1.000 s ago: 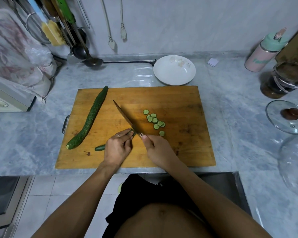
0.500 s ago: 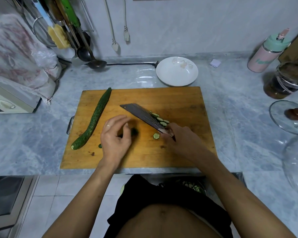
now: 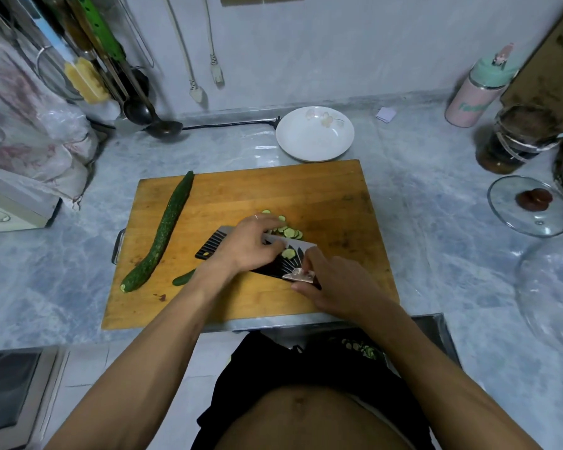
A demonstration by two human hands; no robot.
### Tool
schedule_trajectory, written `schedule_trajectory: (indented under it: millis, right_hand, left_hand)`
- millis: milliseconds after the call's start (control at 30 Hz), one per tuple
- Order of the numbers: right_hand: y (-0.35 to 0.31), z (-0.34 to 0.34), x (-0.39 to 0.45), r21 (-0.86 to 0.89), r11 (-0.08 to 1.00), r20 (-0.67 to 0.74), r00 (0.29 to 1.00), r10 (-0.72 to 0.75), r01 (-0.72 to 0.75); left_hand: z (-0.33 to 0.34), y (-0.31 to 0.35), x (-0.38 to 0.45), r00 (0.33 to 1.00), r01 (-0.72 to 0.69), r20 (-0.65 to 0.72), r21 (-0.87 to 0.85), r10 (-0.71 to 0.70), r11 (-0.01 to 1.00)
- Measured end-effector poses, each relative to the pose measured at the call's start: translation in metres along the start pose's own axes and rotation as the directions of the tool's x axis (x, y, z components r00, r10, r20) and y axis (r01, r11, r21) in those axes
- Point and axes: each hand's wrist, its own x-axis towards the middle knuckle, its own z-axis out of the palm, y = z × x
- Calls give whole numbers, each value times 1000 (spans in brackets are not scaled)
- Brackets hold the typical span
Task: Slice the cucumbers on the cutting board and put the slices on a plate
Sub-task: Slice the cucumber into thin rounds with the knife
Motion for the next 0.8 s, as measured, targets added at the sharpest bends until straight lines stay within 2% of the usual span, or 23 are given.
schedule_trajectory:
  millis: [133,167,233,300,400,467,500,600,633,667,700,767,800]
  right_hand:
    - [5,-4,-4,12,1000,-24,1000,-4,5]
    - [7,-5,-6,9,1000,-34,999,-8,9]
    - [10,-5,-7,2,1000,-41,999,-14,14]
    - [13,-5,-9,11,1000,-39,999,-10,11]
    - [20,-4,-10,82,996,-49,998,32,-28]
    - [27,-3,-9,179,981,-51,995,90,-79]
    - [31,-3,-8,248,963,-51,991,122,-105]
    - [40,-7,-7,452,874,-38,975,220,-179]
    - [42,-9,-7,508,839,-35,969,246,-194]
    - [44,-11,-8,561,802,-35,962,270,-205]
    - [45,-14,-8,608,765,-36,956,291,-210]
    - [45,-21,-7,687,695,-33,947,320,-210]
    - [46,-25,-6,716,667,-32,945,327,-206]
  left_hand:
    - [-2,9,7,985,-34,163,-100,50,994]
    - [-2,8,12,989,-26,140,-93,39,995]
    - [-2,1,24,1000,-7,6,12,7,1000]
    - [-4,-3,31,994,63,-98,95,-53,994]
    - [-7,-2,29,972,68,-231,68,-51,995]
    - [-11,6,15,916,-2,-401,8,5,1000]
    - [-11,9,7,867,-43,-497,-38,18,998]
    - [-4,19,-20,686,-128,-727,-170,-36,977]
    - [2,19,-26,657,-119,-751,-195,-70,974]
    - [10,17,-31,673,-87,-732,-220,-105,972]
    - [20,16,-33,738,-22,-659,-238,-145,971]
    - [43,15,-35,897,165,-383,-169,-218,972]
    - [56,15,-34,935,220,-267,-72,-231,973]
